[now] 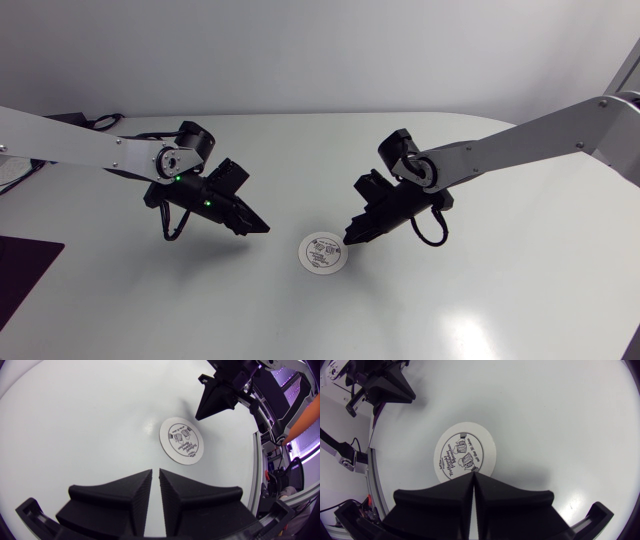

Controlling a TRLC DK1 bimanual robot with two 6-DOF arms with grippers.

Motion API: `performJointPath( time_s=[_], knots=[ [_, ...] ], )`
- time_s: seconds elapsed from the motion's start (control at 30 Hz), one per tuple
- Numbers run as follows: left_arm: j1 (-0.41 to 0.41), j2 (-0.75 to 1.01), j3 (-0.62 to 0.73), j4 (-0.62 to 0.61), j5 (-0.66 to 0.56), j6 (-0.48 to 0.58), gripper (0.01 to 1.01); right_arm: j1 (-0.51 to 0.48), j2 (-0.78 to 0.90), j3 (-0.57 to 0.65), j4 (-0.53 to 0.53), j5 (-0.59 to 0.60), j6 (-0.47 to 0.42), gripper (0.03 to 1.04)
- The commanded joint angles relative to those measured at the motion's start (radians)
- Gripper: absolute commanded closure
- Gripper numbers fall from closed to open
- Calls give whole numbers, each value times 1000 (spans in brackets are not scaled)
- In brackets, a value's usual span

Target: Turn the coaster over.

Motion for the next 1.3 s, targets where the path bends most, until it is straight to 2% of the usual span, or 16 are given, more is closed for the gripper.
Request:
performJointPath(
  time_s=[0.0, 0.33, 0.6, 0.83, 1.27],
  knots=[
    [-7, 32, 35, -18, 16, 23, 887, 25, 47, 24, -31, 0, -21, 1015],
    [-2, 32, 58, -59, 33, 26, 884, 42, 148, 55, -58, 11, -21, 1015],
    [-17, 40, 69, -88, 45, 29, 882, 59, 164, 61, -71, 21, -19, 1015],
    [-34, 167, 158, -223, 89, 82, 880, 91, 162, 64, -71, 23, -19, 1015],
    [-68, 277, 256, -297, 183, 87, 882, 114, 156, 61, -63, 46, -21, 1015]
  ],
)
